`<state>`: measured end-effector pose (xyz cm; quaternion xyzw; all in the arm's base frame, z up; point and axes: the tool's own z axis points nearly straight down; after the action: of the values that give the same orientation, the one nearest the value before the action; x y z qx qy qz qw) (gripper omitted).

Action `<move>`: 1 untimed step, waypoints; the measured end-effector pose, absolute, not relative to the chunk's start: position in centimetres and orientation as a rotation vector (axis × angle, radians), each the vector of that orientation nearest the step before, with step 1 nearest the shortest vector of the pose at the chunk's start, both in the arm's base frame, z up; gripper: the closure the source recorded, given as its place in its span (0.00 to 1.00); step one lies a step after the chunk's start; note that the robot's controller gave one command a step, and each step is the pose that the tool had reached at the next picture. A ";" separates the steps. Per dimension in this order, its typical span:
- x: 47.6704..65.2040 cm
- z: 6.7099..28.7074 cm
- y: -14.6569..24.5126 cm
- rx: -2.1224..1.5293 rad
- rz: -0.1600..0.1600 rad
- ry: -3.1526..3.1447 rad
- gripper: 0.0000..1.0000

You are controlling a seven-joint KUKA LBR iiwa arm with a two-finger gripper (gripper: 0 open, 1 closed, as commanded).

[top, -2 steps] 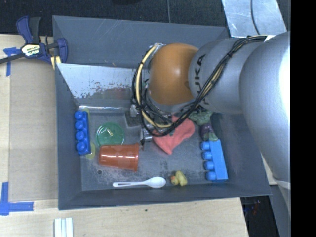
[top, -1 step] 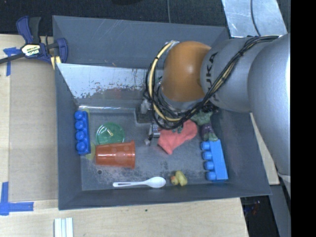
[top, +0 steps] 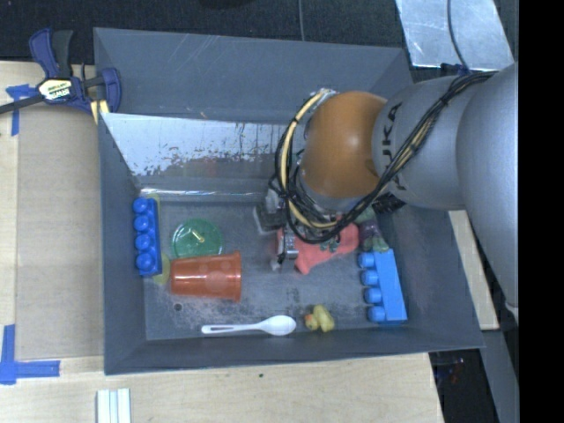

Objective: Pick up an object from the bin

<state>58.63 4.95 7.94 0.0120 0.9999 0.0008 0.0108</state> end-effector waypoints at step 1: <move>59.2 7.7 3.2 -0.047 0.007 3.118 0.00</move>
Offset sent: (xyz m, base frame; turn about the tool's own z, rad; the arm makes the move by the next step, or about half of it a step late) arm -0.0133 -0.0082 0.0123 -0.1623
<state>59.17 3.23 7.74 -0.0151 0.9998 0.0022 0.0117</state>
